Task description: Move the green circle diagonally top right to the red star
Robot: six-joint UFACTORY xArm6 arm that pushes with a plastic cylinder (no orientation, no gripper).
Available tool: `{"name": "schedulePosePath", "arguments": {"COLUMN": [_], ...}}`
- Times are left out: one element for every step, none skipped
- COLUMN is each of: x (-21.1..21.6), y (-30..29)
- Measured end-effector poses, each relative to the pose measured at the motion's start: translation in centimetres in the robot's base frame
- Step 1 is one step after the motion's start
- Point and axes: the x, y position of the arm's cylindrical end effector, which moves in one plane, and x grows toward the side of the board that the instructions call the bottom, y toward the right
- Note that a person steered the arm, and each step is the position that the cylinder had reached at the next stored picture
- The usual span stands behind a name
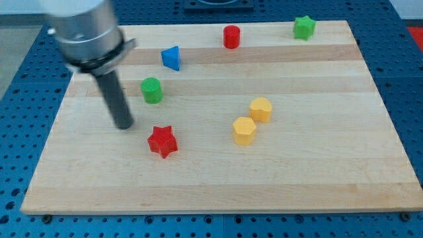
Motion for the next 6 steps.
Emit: {"name": "schedulePosePath", "arguments": {"x": [-2.1,-6.3,-9.0,-10.4,-10.0,-6.8], "y": [-2.2,-1.7,5.0,13.3,12.5,11.4]}}
